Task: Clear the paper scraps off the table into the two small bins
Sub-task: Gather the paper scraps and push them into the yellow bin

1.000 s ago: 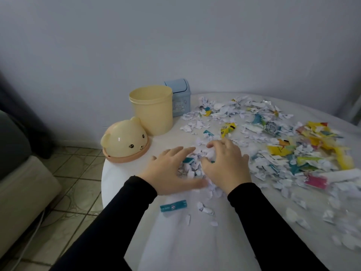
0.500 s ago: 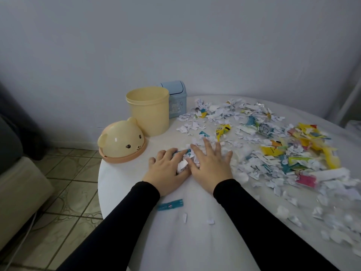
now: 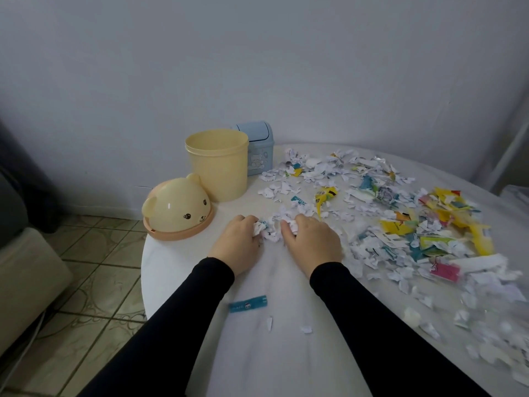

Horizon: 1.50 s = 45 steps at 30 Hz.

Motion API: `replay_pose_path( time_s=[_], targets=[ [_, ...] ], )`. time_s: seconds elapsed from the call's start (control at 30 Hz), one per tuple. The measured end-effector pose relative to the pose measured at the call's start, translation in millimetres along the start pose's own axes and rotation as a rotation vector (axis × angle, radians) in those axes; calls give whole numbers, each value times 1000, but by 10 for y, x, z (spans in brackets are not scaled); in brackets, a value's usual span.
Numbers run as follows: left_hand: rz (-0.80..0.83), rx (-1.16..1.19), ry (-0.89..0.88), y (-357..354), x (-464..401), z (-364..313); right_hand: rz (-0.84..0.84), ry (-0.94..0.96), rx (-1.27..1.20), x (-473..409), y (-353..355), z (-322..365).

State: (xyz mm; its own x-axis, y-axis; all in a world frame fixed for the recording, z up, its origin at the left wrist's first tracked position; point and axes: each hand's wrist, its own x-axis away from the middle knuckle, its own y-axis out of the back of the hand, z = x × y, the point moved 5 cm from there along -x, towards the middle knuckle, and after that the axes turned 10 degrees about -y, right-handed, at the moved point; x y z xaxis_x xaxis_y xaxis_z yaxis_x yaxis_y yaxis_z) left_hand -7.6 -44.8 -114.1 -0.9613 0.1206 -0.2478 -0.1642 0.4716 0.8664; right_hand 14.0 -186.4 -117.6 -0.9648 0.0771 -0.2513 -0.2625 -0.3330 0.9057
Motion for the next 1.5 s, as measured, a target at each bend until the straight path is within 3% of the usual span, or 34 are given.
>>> replay_pose_path(
  time_s=[0.27,0.43,0.6,0.8,1.0,1.2,1.5],
  targets=[
    [-74,232,151,132,51,29,-17,-156,-269,-132,225,-26],
    [-134,504,207,233,8,22,96,-269,-704,-250,337,8],
    [-206,631,179,504,-159,-45,52,-310,-1045,-492,567,187],
    [-243,717,150,838,-455,-93,-62,-223,-1101,-875,786,461],
    [-266,628,94,1240,-840,-66,18,-202,-1309,-1272,970,1023],
    [-360,554,134,1630,-1230,248,78,-121,-1321,-1652,1004,1570],
    [-362,601,228,1480,-1507,707,144,-193,-1366,-1923,563,1926]
  ],
)
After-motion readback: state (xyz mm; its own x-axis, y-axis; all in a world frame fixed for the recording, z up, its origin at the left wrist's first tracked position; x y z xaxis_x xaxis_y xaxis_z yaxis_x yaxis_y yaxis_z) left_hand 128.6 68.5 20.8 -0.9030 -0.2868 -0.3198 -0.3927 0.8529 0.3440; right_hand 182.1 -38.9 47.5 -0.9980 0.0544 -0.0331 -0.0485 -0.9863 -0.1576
